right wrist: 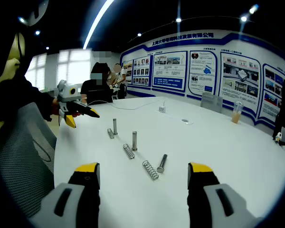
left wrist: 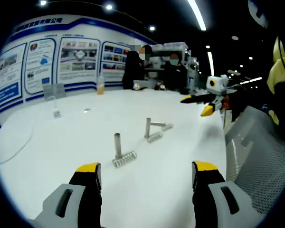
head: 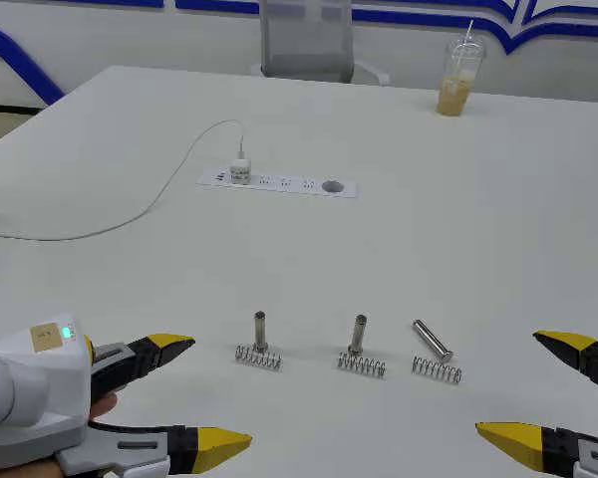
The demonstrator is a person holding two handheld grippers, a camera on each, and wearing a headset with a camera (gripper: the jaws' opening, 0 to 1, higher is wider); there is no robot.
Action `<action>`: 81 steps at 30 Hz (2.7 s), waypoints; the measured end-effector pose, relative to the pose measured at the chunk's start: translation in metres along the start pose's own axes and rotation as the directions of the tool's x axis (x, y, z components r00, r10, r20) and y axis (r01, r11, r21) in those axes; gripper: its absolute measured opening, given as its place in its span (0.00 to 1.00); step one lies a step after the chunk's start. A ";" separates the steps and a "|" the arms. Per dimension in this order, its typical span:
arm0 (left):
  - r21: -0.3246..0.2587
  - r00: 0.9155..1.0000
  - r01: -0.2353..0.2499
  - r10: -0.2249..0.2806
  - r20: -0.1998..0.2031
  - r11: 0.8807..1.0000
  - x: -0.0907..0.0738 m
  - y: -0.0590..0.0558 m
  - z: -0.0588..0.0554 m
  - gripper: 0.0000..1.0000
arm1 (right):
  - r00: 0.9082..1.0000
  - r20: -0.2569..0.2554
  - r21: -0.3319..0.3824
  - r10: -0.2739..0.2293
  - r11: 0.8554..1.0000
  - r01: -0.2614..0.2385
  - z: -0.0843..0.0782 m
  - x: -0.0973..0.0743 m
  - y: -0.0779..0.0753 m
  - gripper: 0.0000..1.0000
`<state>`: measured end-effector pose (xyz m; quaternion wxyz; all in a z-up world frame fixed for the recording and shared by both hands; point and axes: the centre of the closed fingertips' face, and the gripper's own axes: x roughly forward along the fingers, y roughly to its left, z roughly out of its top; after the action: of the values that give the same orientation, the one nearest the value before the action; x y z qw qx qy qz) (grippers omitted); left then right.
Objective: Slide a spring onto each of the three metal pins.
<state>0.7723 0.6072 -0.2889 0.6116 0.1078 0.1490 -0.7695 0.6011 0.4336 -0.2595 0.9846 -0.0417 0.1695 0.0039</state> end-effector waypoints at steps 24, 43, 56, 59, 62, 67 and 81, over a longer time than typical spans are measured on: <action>-0.003 1.000 -0.007 0.007 -0.009 1.000 0.001 -0.001 -0.001 0.81 | 1.000 -0.011 0.013 -0.015 1.000 0.015 -0.004 -0.002 -0.004 0.76; -0.008 1.000 -0.011 0.011 -0.009 1.000 0.000 0.003 -0.004 0.81 | 0.998 -0.049 0.028 -0.035 0.999 0.037 0.007 0.012 -0.023 0.65; -0.009 1.000 -0.019 0.018 -0.012 1.000 -0.002 0.005 -0.005 0.81 | 0.995 -0.089 0.032 -0.045 0.998 0.048 0.007 0.033 -0.039 0.58; -0.009 1.000 -0.018 0.018 -0.012 1.000 -0.001 0.005 -0.004 0.81 | 0.993 -0.103 0.041 -0.054 0.997 0.058 0.006 0.039 -0.044 0.56; -0.008 1.000 -0.017 0.017 -0.013 1.000 -0.001 0.004 -0.002 0.81 | 0.991 -0.121 0.045 -0.062 0.997 0.068 0.006 0.044 -0.048 0.53; -0.009 1.000 -0.017 0.017 -0.013 1.000 0.000 0.004 -0.003 0.81 | 0.986 -0.149 0.044 -0.079 0.995 0.087 0.006 0.056 -0.053 0.49; -0.016 1.000 -0.017 0.017 -0.015 1.000 0.001 0.002 -0.004 0.80 | 0.961 -0.257 0.045 -0.104 0.992 0.120 -0.007 0.085 -0.061 0.33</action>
<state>0.7739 0.6080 -0.2934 0.6180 0.1098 0.1589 -0.7621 0.6802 0.3718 -0.2900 0.9542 -0.0216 0.2918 -0.0624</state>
